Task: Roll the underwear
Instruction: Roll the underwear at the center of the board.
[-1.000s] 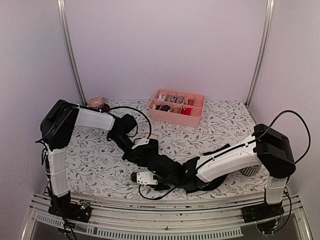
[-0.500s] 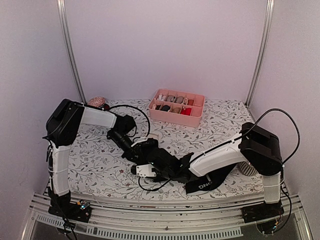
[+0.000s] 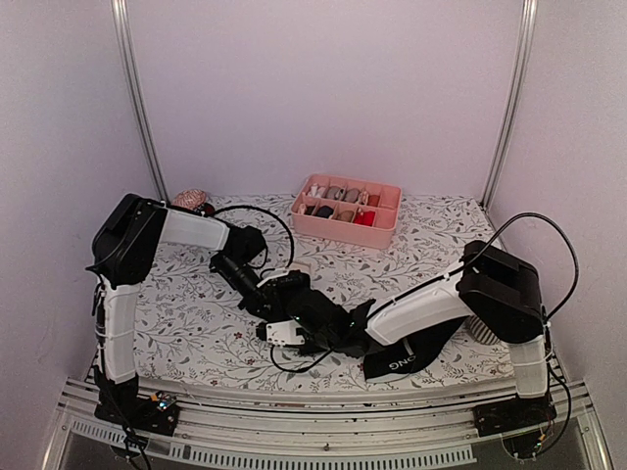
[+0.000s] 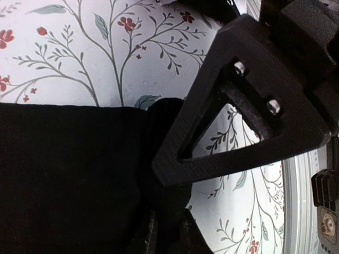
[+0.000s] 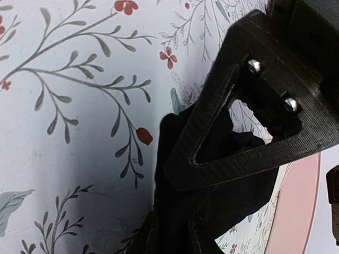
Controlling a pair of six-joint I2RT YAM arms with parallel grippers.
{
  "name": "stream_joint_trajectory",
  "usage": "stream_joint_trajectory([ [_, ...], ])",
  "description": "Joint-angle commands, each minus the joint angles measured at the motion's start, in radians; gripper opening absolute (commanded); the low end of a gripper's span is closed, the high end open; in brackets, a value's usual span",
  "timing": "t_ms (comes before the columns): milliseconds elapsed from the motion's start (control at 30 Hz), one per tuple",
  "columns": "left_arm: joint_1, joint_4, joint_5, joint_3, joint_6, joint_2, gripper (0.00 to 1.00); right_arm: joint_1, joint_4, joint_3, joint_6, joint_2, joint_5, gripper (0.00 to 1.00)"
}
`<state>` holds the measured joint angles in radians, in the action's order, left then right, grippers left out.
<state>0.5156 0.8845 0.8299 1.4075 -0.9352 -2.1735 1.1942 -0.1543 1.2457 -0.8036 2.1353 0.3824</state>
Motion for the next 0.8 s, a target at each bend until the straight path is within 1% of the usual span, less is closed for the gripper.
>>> stream_joint_trajectory([
  [0, -0.009, 0.027, -0.059, -0.009, -0.011, -0.035, 0.16, -0.017, 0.089, 0.058, 0.056, 0.031, -0.061, 0.13],
  [33, -0.009, 0.014, -0.067, -0.014, -0.007, -0.029, 0.17, -0.02, 0.115, 0.07, 0.07, 0.032, -0.076, 0.09],
  [133, -0.01, -0.014, -0.082, -0.034, 0.0, -0.003, 0.2, -0.029, 0.182, 0.098, 0.122, 0.037, -0.108, 0.04],
  [167, -0.009, -0.022, -0.087, -0.038, 0.005, 0.005, 0.23, -0.031, 0.203, 0.107, 0.14, 0.04, -0.118, 0.04],
  [200, -0.011, -0.036, -0.097, -0.044, 0.01, 0.017, 0.28, -0.035, 0.219, 0.113, 0.151, 0.04, -0.129, 0.03],
  [267, -0.014, -0.062, -0.11, -0.066, 0.012, 0.052, 0.4, -0.043, 0.254, 0.126, 0.186, 0.04, -0.159, 0.03],
  [300, -0.02, -0.078, -0.113, -0.079, 0.013, 0.075, 0.49, -0.046, 0.269, 0.132, 0.199, 0.04, -0.171, 0.03],
  [333, -0.029, -0.095, -0.113, -0.095, 0.015, 0.1, 0.62, -0.051, 0.285, 0.136, 0.215, 0.037, -0.187, 0.03],
  [400, -0.044, -0.13, -0.118, -0.123, 0.015, 0.144, 0.75, -0.058, 0.312, 0.143, 0.242, 0.032, -0.214, 0.03],
  [467, -0.063, -0.174, -0.125, -0.155, 0.025, 0.191, 0.92, -0.067, 0.348, 0.158, 0.264, 0.028, -0.239, 0.03],
  [500, -0.072, -0.194, -0.126, -0.172, 0.025, 0.228, 0.97, -0.071, 0.368, 0.166, 0.279, 0.026, -0.254, 0.03],
  [567, -0.093, -0.266, -0.121, -0.22, 0.024, 0.295, 0.98, -0.079, 0.406, 0.184, 0.302, 0.023, -0.296, 0.03],
  [633, -0.102, -0.378, -0.128, -0.29, 0.015, 0.365, 0.98, -0.089, 0.45, 0.205, 0.324, 0.024, -0.337, 0.03],
  [767, -0.102, -0.633, -0.145, -0.482, 0.005, 0.519, 0.98, -0.114, 0.525, 0.247, 0.373, 0.022, -0.431, 0.03],
])
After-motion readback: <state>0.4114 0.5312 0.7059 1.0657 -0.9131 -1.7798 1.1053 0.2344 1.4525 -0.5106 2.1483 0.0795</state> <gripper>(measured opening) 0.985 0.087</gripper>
